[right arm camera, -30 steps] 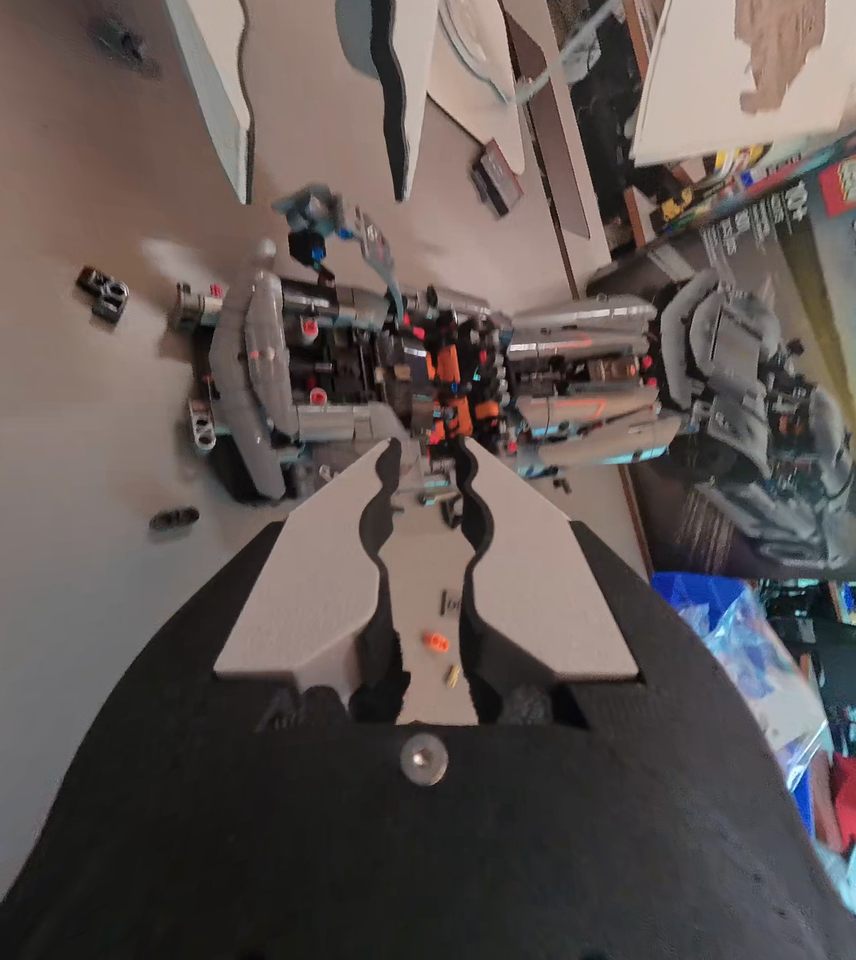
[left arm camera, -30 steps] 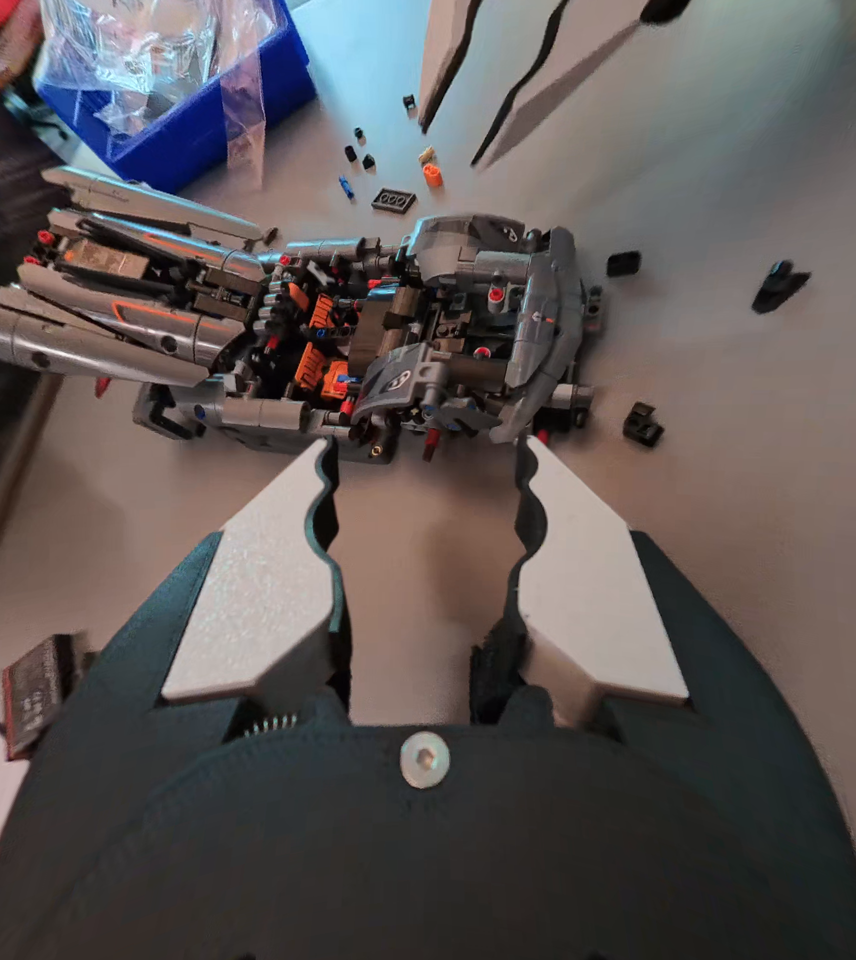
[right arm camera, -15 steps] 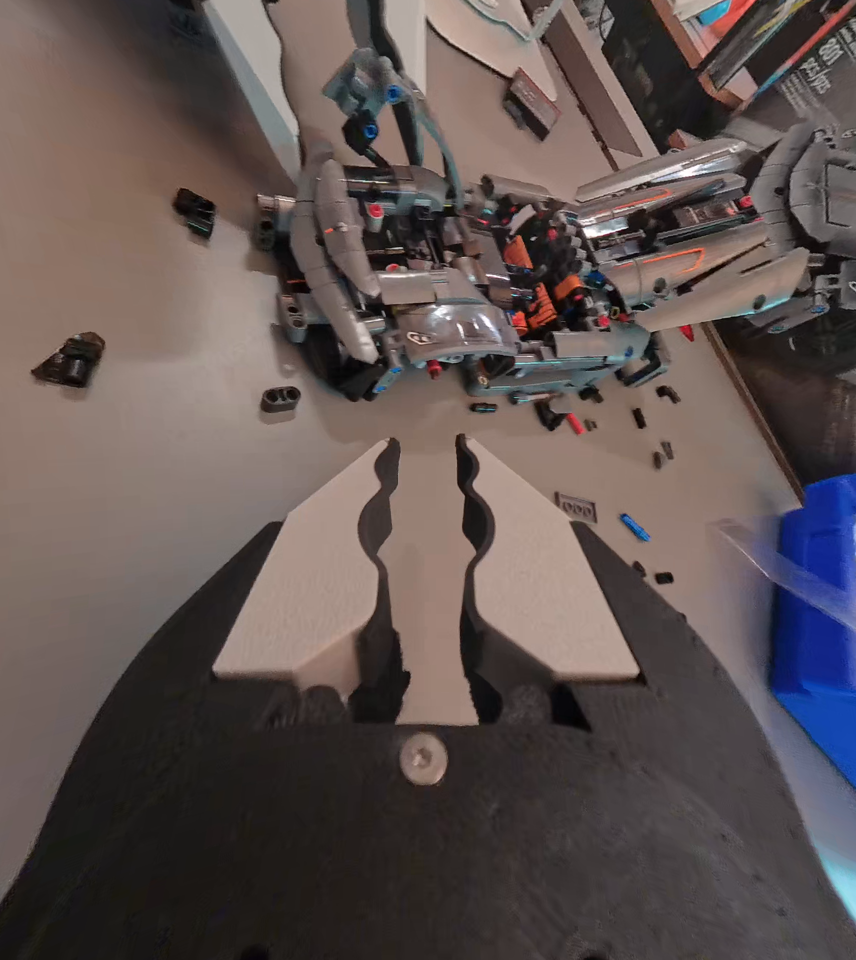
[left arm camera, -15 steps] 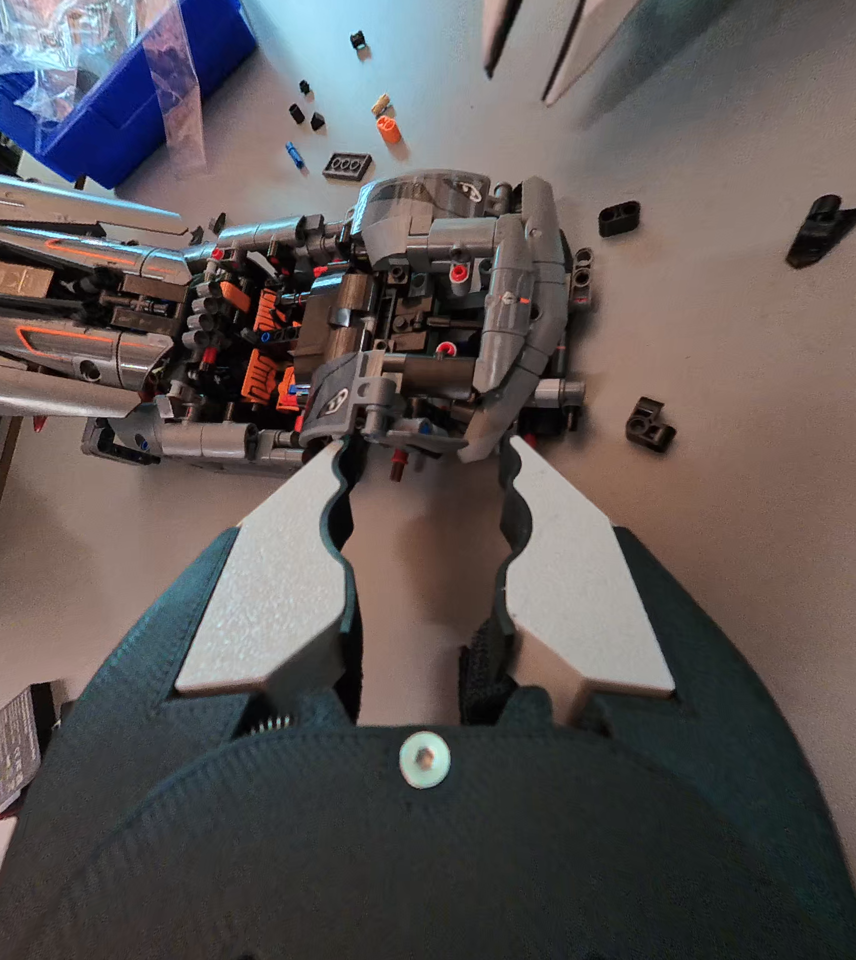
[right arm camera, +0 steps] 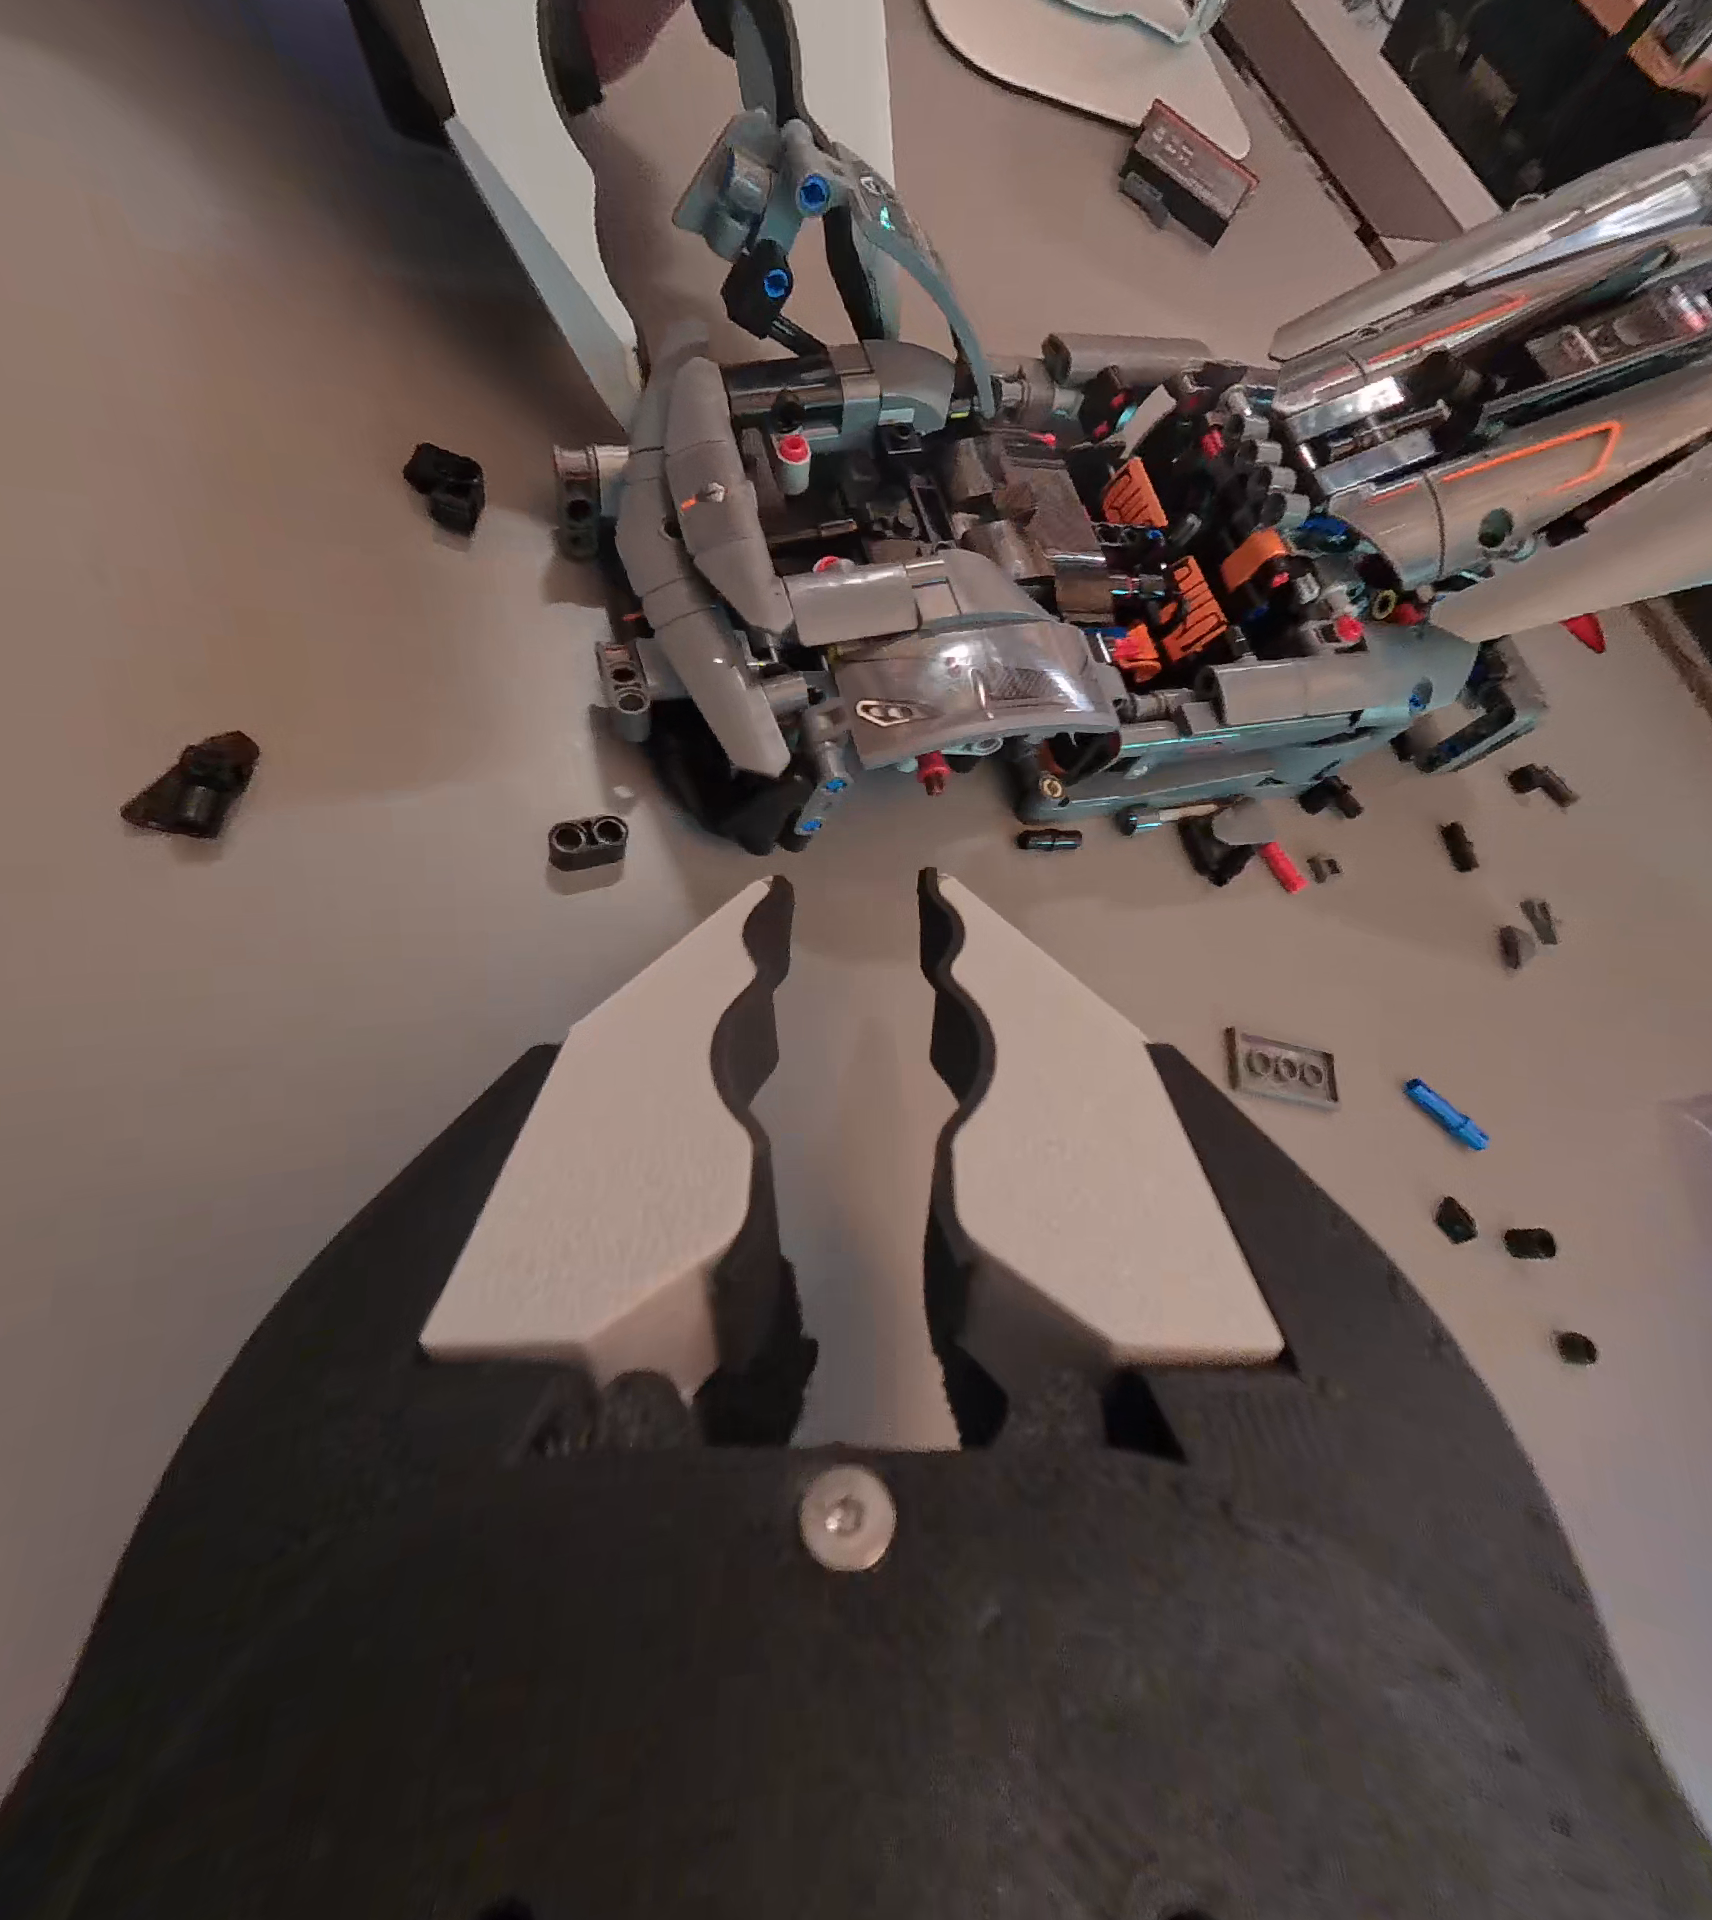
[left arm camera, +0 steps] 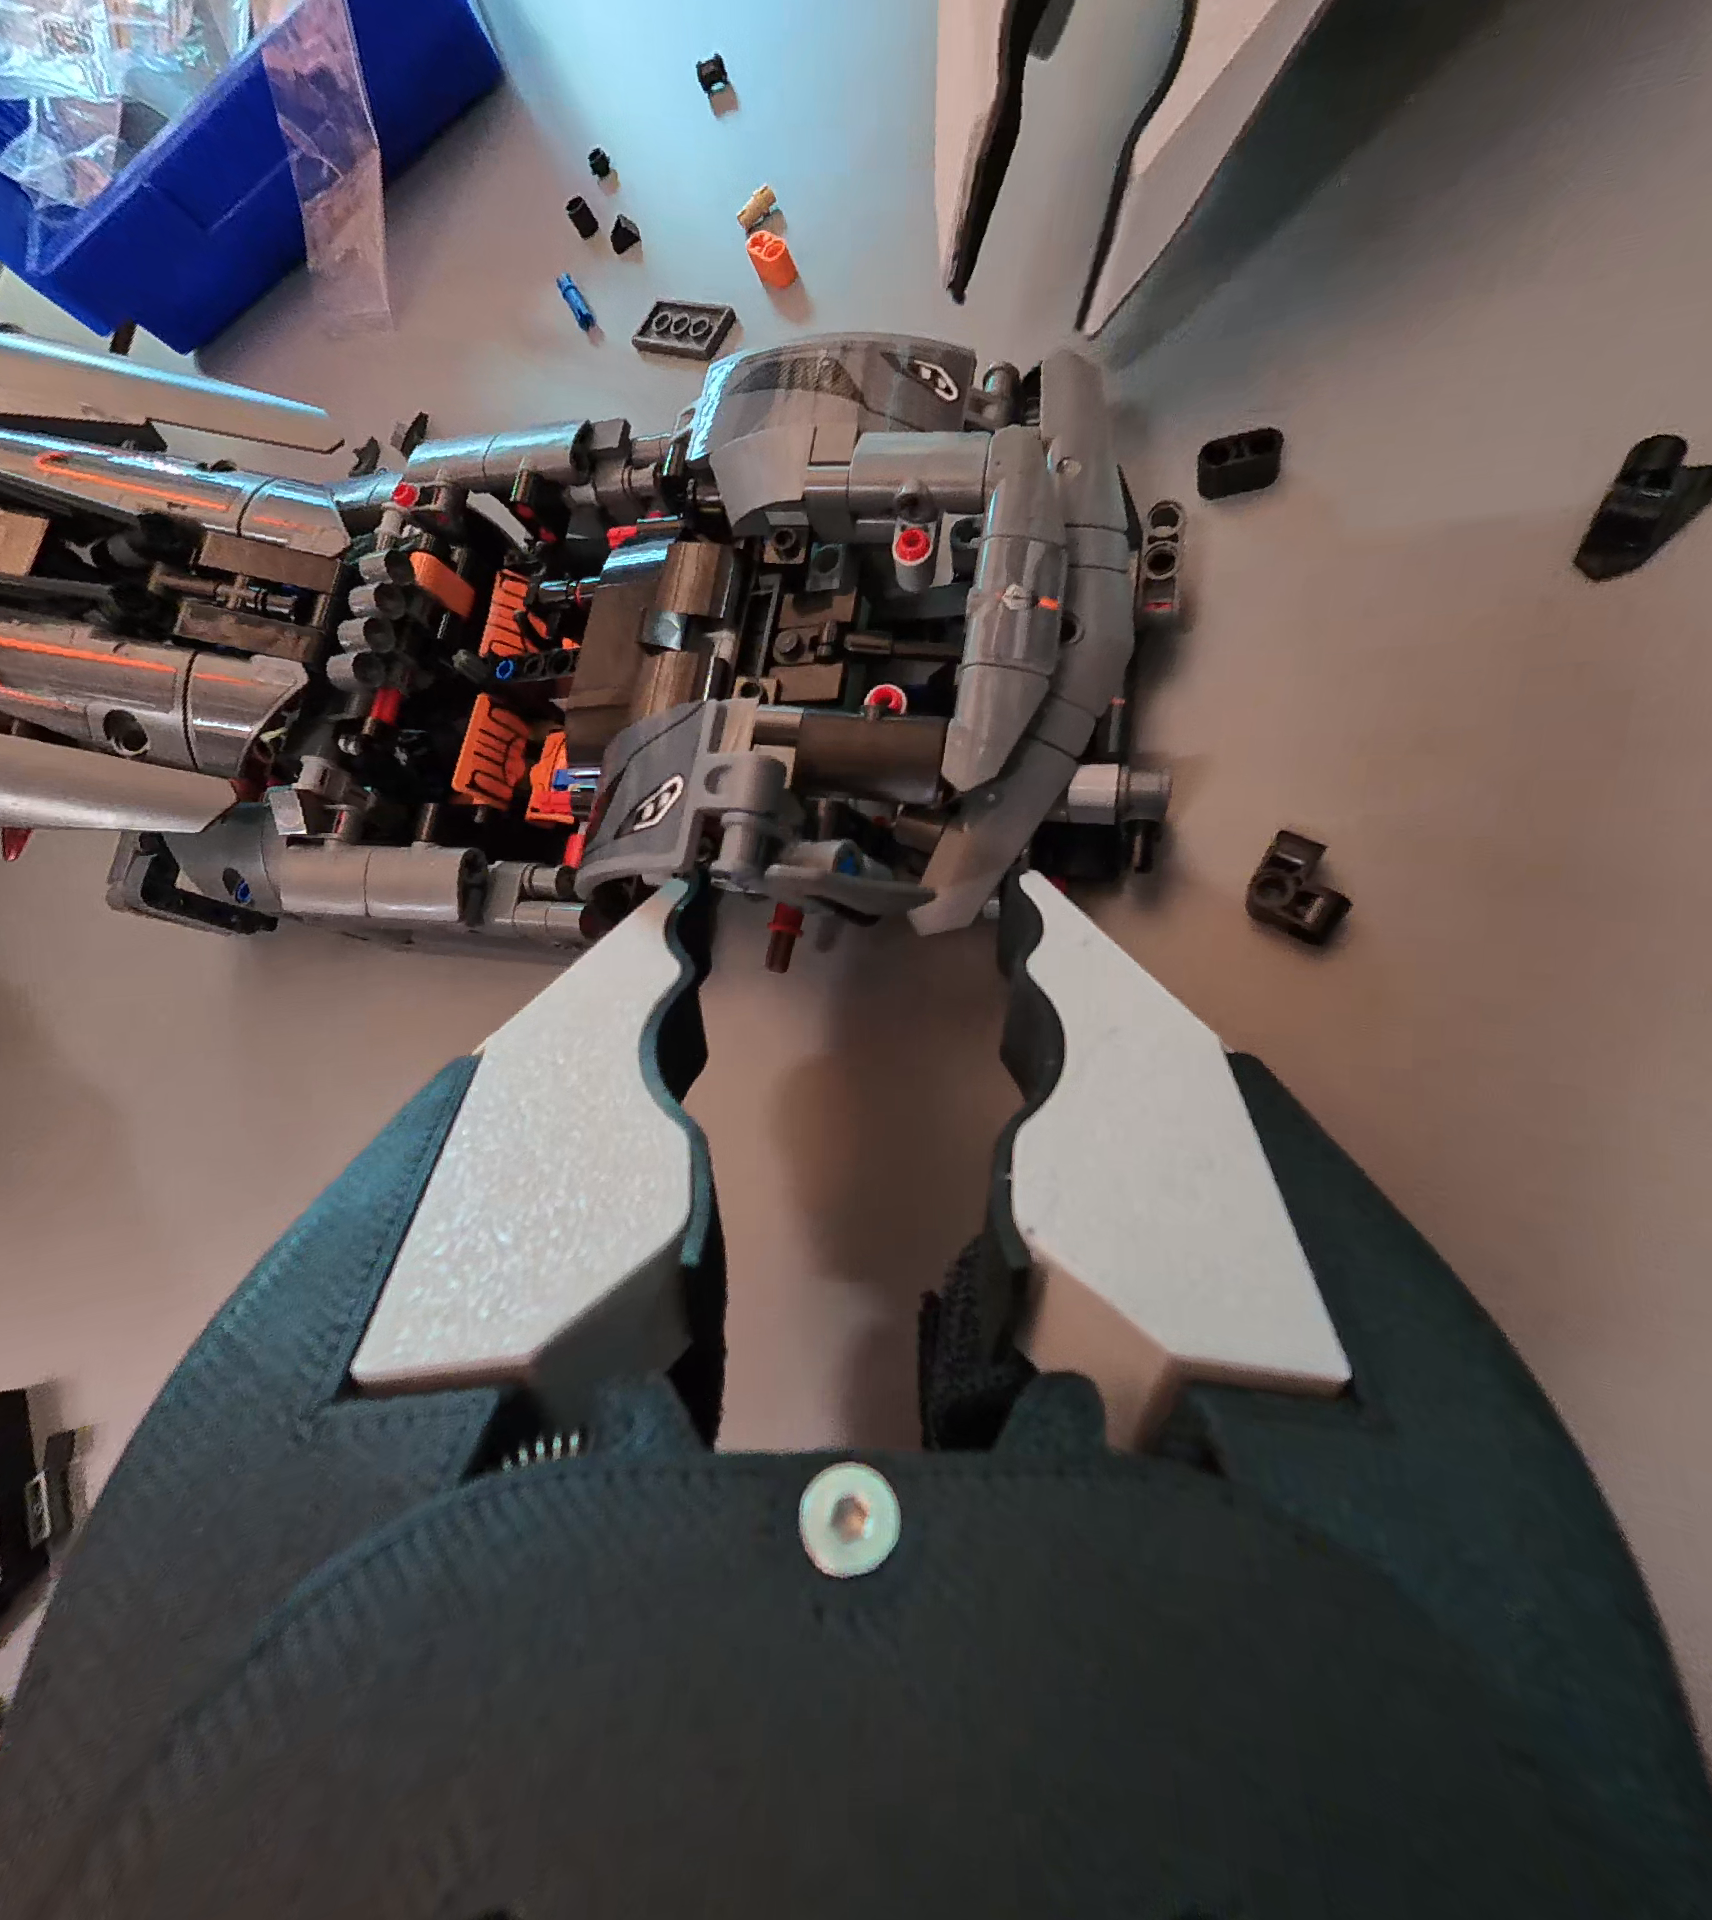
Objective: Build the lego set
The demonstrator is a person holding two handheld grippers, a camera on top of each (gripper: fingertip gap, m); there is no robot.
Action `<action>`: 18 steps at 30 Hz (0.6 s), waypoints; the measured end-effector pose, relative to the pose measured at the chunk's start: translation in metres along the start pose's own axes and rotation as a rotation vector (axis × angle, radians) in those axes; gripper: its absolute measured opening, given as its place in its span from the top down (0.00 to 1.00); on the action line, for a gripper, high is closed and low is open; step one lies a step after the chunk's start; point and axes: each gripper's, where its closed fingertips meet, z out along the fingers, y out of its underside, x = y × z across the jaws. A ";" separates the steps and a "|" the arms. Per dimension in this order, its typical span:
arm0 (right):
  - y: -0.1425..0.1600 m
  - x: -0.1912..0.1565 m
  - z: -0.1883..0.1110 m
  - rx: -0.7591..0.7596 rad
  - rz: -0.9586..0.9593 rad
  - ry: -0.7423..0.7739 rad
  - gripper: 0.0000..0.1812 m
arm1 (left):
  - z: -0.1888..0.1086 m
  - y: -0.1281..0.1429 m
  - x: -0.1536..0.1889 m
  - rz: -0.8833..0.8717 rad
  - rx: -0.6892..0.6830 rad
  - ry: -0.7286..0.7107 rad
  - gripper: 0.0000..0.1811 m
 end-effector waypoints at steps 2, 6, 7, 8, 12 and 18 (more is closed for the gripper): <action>-0.003 -0.004 -0.002 0.021 0.015 -0.025 0.86 | 0.002 -0.003 0.000 -0.004 0.001 -0.002 0.70; 0.000 -0.006 -0.005 -0.010 0.014 -0.021 0.87 | 0.010 -0.012 0.001 0.000 -0.014 -0.010 0.70; 0.002 -0.004 -0.007 -0.021 0.015 -0.012 0.86 | 0.013 -0.015 0.002 0.014 -0.022 -0.014 0.70; 0.003 -0.002 -0.010 -0.025 0.016 -0.002 0.86 | 0.016 -0.018 0.003 0.030 -0.035 -0.015 0.71; 0.009 0.008 -0.020 -0.030 0.050 0.026 0.86 | 0.028 -0.031 0.006 0.048 -0.058 -0.017 0.72; 0.017 0.022 -0.031 -0.059 0.080 0.077 0.86 | 0.044 -0.044 0.008 0.080 -0.088 -0.033 0.73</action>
